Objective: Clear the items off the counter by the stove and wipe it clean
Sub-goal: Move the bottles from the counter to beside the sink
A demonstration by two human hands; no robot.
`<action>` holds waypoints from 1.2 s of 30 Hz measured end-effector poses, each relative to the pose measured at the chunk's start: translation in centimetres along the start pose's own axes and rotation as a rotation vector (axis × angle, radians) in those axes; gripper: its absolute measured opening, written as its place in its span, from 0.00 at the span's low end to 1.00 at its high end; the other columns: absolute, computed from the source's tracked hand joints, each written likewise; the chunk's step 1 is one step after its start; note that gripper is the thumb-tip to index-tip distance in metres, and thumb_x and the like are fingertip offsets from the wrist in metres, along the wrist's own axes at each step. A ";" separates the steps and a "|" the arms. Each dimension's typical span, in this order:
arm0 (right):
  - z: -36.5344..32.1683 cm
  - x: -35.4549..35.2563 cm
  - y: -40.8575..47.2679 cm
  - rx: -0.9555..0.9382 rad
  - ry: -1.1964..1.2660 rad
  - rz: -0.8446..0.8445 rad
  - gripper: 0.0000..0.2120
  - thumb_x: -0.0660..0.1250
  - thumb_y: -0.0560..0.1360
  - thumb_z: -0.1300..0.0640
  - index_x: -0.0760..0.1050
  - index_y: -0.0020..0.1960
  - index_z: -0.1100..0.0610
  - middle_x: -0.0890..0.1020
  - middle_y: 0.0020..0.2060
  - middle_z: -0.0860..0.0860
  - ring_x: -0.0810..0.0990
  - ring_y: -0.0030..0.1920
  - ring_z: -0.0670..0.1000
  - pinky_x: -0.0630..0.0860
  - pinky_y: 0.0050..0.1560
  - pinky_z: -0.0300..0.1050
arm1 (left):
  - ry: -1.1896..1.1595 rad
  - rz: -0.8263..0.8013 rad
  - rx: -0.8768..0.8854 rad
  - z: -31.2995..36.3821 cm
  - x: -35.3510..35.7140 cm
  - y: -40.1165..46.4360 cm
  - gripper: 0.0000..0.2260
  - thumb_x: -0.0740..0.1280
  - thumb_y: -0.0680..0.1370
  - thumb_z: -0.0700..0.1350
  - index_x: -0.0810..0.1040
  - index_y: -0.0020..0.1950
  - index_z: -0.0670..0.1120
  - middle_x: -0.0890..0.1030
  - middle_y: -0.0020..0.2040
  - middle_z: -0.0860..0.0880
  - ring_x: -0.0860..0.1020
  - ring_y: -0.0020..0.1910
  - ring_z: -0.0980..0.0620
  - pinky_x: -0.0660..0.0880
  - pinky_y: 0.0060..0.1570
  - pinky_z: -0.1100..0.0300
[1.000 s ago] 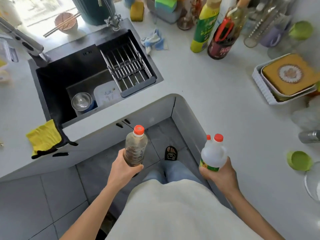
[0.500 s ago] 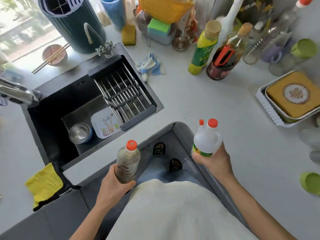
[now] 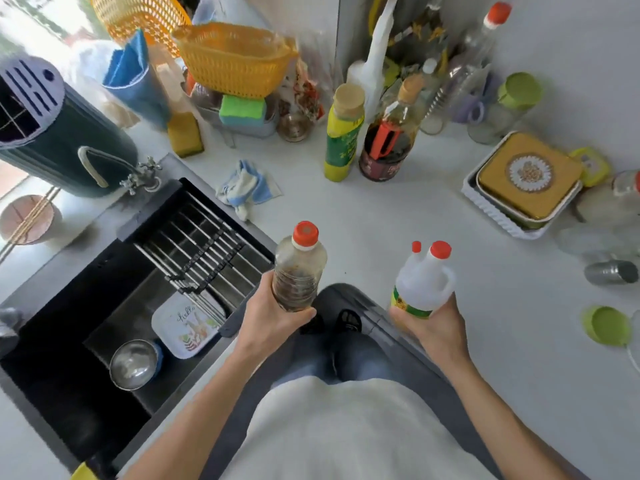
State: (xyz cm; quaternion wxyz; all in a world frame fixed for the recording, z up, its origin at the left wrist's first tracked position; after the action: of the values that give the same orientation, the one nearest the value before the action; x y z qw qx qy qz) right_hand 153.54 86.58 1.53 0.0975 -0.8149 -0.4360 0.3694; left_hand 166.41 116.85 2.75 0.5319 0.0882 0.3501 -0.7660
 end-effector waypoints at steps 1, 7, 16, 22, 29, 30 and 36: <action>-0.6 0.1 0.7 0.001 0.020 0.011 0.38 0.84 0.57 0.41 0.71 0.62 0.41 0.83 0.53 0.41 0.83 0.53 0.45 0.80 0.48 0.44 | -0.008 -0.008 0.010 1.0 0.5 1.3 0.34 0.82 0.60 0.59 0.70 0.62 0.64 0.80 0.53 0.73 0.79 0.51 0.72 0.74 0.46 0.70; -4.7 1.6 6.6 -0.086 0.094 0.024 0.40 0.83 0.59 0.41 0.67 0.65 0.37 0.80 0.56 0.37 0.79 0.56 0.37 0.75 0.44 0.33 | -0.032 -0.032 0.101 6.2 3.5 8.6 0.31 0.82 0.61 0.58 0.68 0.56 0.72 0.79 0.53 0.74 0.79 0.51 0.74 0.72 0.45 0.72; -8.8 5.0 14.9 -0.209 0.137 0.070 0.43 0.83 0.59 0.37 0.64 0.67 0.35 0.79 0.59 0.36 0.78 0.57 0.34 0.73 0.46 0.27 | -0.099 0.044 0.163 8.5 6.5 16.4 0.34 0.83 0.63 0.59 0.70 0.63 0.64 0.82 0.53 0.69 0.80 0.53 0.72 0.76 0.46 0.75; -8.9 6.4 17.0 -0.276 0.157 0.069 0.43 0.83 0.60 0.39 0.65 0.69 0.39 0.78 0.62 0.39 0.76 0.58 0.32 0.71 0.49 0.20 | -0.155 0.096 0.225 9.0 7.6 17.5 0.34 0.84 0.65 0.55 0.67 0.60 0.74 0.79 0.55 0.75 0.78 0.55 0.73 0.73 0.48 0.79; -8.4 7.2 18.2 -0.322 0.175 0.000 0.48 0.86 0.58 0.38 0.66 0.71 0.45 0.78 0.64 0.41 0.78 0.65 0.44 0.78 0.59 0.39 | -0.220 0.116 0.233 8.4 8.2 17.9 0.37 0.83 0.63 0.66 0.71 0.66 0.63 0.79 0.56 0.74 0.79 0.57 0.72 0.72 0.50 0.79; -8.4 7.2 18.4 -0.319 0.183 -0.010 0.49 0.86 0.58 0.38 0.67 0.72 0.45 0.78 0.64 0.42 0.78 0.65 0.45 0.78 0.61 0.41 | -0.224 0.111 0.234 8.3 8.2 18.0 0.39 0.81 0.61 0.69 0.71 0.67 0.61 0.79 0.56 0.75 0.78 0.56 0.74 0.72 0.50 0.79; -8.4 7.1 19.0 -0.270 0.151 -0.040 0.54 0.84 0.53 0.31 0.70 0.73 0.48 0.80 0.65 0.45 0.79 0.66 0.48 0.79 0.65 0.52 | -0.202 0.046 0.207 8.3 8.0 18.5 0.41 0.83 0.61 0.67 0.72 0.69 0.57 0.81 0.57 0.68 0.79 0.57 0.71 0.73 0.50 0.79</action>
State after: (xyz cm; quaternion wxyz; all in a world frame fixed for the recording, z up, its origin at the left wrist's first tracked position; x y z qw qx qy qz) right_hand 173.91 82.08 -5.30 0.0269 -0.8372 -0.4892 0.2429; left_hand 181.22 102.12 -3.39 0.5700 0.0729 0.2119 -0.7905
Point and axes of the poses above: each hand's wrist, its own y-axis towards the middle knuckle, its own x-axis out of the palm, z = x × y, the point moved 3 cm from there along y, towards the middle knuckle
